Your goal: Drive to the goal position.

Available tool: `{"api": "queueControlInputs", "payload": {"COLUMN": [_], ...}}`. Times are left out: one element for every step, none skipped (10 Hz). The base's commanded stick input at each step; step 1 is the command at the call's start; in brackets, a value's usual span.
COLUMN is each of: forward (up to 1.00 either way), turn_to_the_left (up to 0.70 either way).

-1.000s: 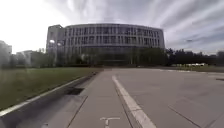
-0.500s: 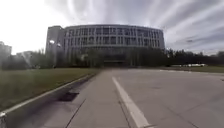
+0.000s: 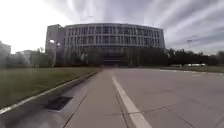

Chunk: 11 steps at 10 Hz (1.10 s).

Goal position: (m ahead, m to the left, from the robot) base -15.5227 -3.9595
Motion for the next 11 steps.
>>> {"api": "queueControlInputs", "payload": {"forward": [0.85,0.85,0.85,0.85,0.85,0.85,0.85,0.28,0.00,0.00,0.00], "turn_to_the_left": [0.00,0.00,0.00,0.00,0.13,0.27,0.11,0.00,0.00,-0.25,-0.64]}}
